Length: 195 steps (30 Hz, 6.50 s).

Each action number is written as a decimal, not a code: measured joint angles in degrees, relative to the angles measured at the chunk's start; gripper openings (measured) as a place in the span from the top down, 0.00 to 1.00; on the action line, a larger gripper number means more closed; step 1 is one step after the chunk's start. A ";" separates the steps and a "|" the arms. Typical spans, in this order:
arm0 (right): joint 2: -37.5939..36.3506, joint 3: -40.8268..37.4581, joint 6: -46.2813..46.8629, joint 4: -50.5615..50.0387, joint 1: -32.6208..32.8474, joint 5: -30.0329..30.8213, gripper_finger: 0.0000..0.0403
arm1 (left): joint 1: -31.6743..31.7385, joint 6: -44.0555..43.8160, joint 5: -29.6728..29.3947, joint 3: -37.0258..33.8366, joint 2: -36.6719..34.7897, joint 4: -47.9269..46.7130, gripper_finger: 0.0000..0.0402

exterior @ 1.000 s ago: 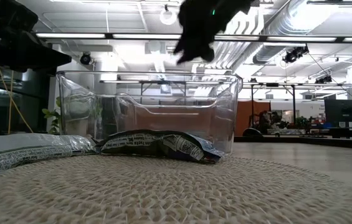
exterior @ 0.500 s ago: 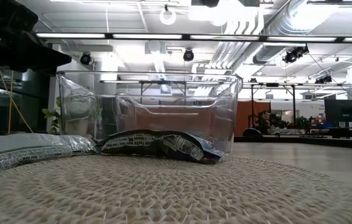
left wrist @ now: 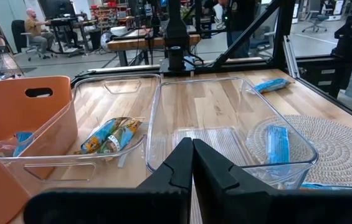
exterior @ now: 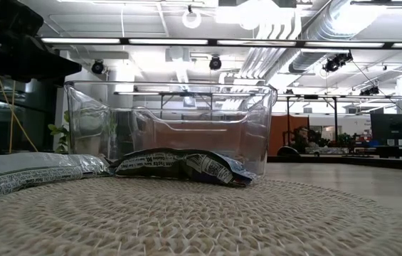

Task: Pick and place Granola Bars by type
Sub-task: Put the yellow granola bar into the top transparent bin

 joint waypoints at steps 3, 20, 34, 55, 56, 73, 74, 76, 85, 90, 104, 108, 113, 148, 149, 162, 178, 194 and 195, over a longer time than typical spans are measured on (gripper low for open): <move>0.09 0.00 4.03 -5.78 3.93 3.50 0.58 | 0.01 0.00 0.00 -0.02 0.02 -0.02 0.98; 1.21 -0.02 33.34 -28.24 32.64 39.50 0.58 | -0.01 0.00 0.00 0.00 0.01 -0.01 0.98; 17.65 -0.02 65.59 -31.09 38.91 44.96 0.58 | -0.01 0.00 0.00 0.00 0.00 0.00 0.98; 30.47 -0.04 70.40 -37.10 34.84 44.49 0.58 | 0.01 -0.01 0.02 0.00 0.00 0.00 0.98; 30.47 -0.05 70.56 -37.29 34.74 44.25 0.58 | -0.01 0.01 0.01 0.00 0.02 -0.01 0.98; 30.47 -0.13 70.72 -40.38 34.90 44.33 0.58 | 0.01 0.01 0.01 0.00 0.01 0.00 0.98; 30.47 -0.29 70.64 -40.25 35.07 44.46 0.58 | -0.01 0.01 0.00 -0.01 0.01 -0.01 0.98; 29.75 -2.27 70.67 -37.91 35.46 44.51 0.58 | -0.01 0.01 0.00 0.00 0.01 0.00 0.98; 16.83 -20.68 75.52 -19.91 38.43 43.22 0.58 | 0.00 0.00 0.02 -0.01 0.02 -0.02 0.98; 14.60 -23.01 73.63 -16.65 37.34 44.50 0.58 | 0.01 0.01 0.01 -0.02 0.00 -0.02 0.98; 19.30 -26.40 72.66 -9.69 36.56 43.26 0.58 | 0.01 0.01 0.02 0.00 0.00 -0.02 0.98; 21.05 -26.36 72.22 -6.94 36.31 42.93 0.58 | -0.01 0.01 0.02 -0.02 0.02 0.00 0.98; 21.88 -26.23 72.22 -6.50 36.29 42.90 0.58 | -0.01 0.01 0.02 0.00 0.02 0.00 0.98; 8.60 -26.27 53.24 18.47 33.07 67.36 0.86 | -0.01 0.00 0.02 -0.01 0.01 -0.02 0.98; 7.91 -26.27 50.16 22.08 32.73 69.37 0.86 | -0.01 0.01 0.02 0.00 0.02 -0.02 0.98; 6.56 -26.25 15.59 55.94 27.62 72.84 0.86 | 0.01 0.01 0.02 0.00 0.02 0.00 0.98; 6.53 -11.25 -16.69 51.21 14.45 71.57 0.86 | 0.01 -0.01 0.01 0.00 0.02 -0.02 0.98; 11.18 11.54 -18.91 10.56 -8.63 64.14 0.86 | -0.01 -0.01 0.01 0.00 0.02 0.00 0.98; 11.77 11.60 -18.69 9.95 -10.23 62.13 0.86 | 0.01 0.00 0.02 -0.02 0.00 0.00 0.98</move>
